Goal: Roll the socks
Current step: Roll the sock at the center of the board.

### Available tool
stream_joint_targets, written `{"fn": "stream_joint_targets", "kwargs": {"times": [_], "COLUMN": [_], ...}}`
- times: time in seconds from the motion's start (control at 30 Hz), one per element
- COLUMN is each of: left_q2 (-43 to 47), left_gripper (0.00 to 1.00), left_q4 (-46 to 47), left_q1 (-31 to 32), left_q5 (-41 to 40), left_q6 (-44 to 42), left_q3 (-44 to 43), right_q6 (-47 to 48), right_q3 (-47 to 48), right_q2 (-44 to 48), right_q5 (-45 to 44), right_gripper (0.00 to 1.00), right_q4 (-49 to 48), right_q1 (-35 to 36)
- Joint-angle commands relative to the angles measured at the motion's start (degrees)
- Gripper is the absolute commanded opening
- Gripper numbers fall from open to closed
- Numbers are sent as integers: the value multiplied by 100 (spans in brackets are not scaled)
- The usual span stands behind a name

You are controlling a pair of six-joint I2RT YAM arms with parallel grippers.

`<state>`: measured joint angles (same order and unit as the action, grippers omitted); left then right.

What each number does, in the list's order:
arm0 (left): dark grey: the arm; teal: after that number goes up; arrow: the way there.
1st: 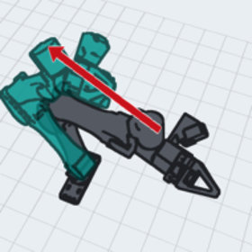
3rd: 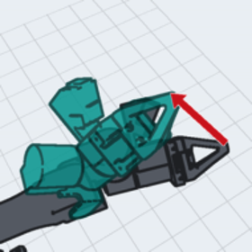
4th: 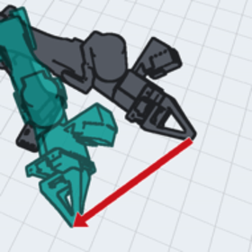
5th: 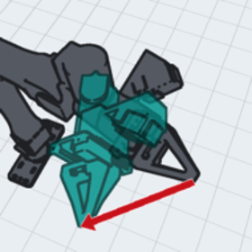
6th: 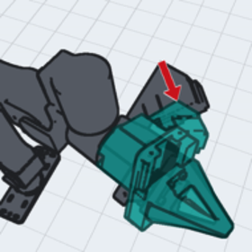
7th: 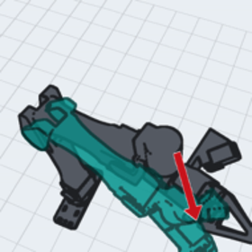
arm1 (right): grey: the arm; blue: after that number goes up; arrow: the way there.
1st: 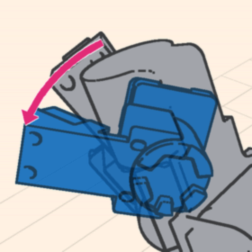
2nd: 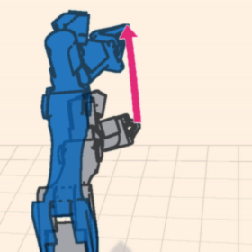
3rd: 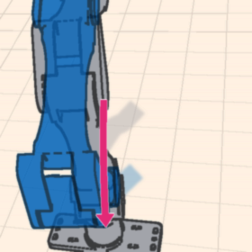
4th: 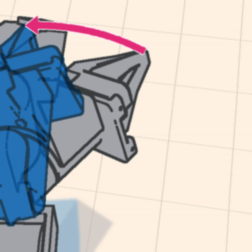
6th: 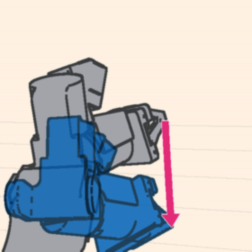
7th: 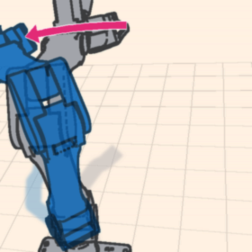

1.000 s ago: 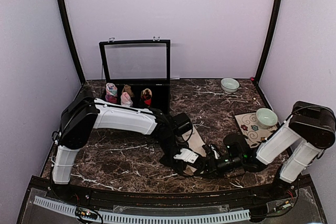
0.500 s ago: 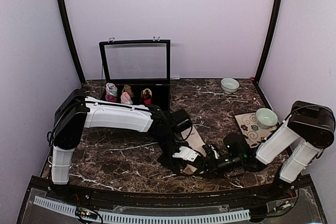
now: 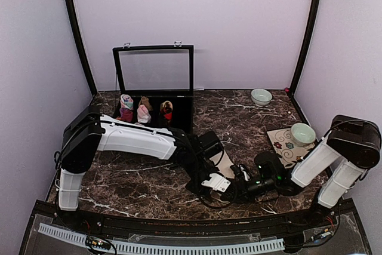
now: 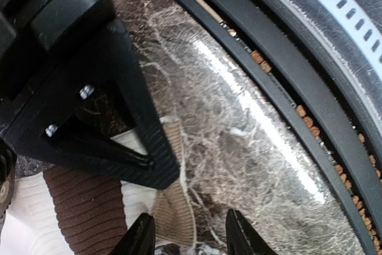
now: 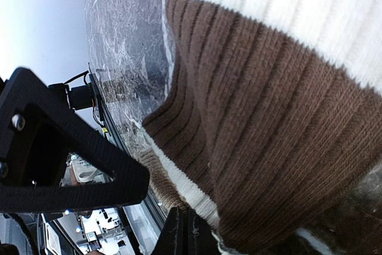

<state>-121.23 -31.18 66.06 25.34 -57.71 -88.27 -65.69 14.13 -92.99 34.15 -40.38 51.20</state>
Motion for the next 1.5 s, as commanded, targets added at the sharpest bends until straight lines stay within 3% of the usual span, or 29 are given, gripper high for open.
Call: {"fn": "stream_joint_targets", "kwargs": {"times": [0.0,0.4,0.67,0.97,1.37,1.47], "left_q2": [-16,-146,-177,-342,-704,-812], "left_gripper": [41,26,24,0,0,0], "left_q4": [336,263,544,45,-1033,-1118], "left_q1": [-23,-25,-25,-30,-258,-380], "left_q5": [-117,-113,-382,-204,1025,1292], "left_q6": [-42,-99,1,111,782,907], "left_q3": [159,348,451,221,-286,-341], "right_q6": [-17,-30,-9,-18,16,228], "right_q3": [-240,-236,-243,-269,-349,-341], "right_q2": [-228,-192,-81,-16,49,292], "right_q5": [-207,-171,-166,-141,37,-124], "right_gripper": [0,0,0,0,0,12], "right_q4": [1228,1220,1311,1313,925,1040], "right_q1": [-31,-87,-97,-149,-172,-159]}}
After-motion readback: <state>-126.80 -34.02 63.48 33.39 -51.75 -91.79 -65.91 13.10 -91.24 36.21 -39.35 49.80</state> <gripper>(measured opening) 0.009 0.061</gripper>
